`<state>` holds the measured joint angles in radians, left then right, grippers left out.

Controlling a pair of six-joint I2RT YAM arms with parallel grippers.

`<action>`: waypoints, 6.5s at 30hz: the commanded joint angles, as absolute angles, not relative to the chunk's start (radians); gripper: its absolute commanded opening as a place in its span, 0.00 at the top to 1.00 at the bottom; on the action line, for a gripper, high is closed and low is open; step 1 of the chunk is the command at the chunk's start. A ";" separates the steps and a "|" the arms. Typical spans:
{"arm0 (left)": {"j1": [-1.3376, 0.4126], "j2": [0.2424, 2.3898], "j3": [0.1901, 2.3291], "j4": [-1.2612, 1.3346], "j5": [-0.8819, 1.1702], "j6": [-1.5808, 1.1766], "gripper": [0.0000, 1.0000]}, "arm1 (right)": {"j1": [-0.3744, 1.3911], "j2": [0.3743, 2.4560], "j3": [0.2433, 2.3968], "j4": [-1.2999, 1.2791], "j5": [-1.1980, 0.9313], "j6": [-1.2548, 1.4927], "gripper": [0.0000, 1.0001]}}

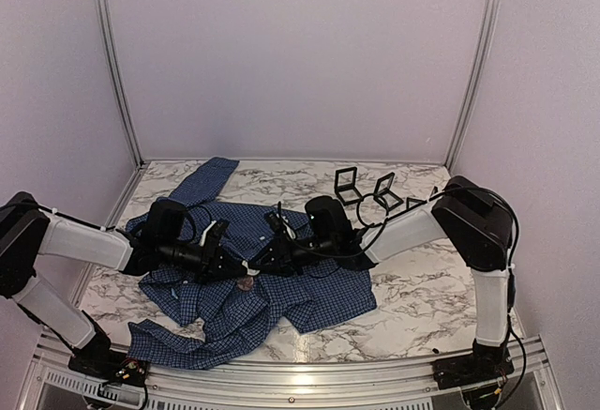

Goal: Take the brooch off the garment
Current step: Open the brooch with the crumpled clothing, then remove the brooch from the crumpled clothing.

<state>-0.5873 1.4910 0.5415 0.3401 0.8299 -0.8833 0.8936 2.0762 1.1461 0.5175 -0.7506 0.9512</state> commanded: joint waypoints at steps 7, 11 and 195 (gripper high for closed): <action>-0.604 1.459 0.532 0.359 0.843 -0.873 1.00 | 0.890 2.082 1.150 0.567 -0.740 0.949 0.78; -0.611 1.462 0.539 0.356 0.838 -0.870 1.00 | 0.890 2.080 1.152 0.549 -0.734 0.938 0.80; -0.569 1.209 0.705 -0.222 0.570 -0.617 1.00 | 1.017 1.858 1.419 -0.181 -0.253 0.358 0.38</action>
<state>-0.5739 1.2404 0.6605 -0.1711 0.5735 -0.6647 1.0172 1.9270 1.3823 -0.1921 -0.2787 0.3630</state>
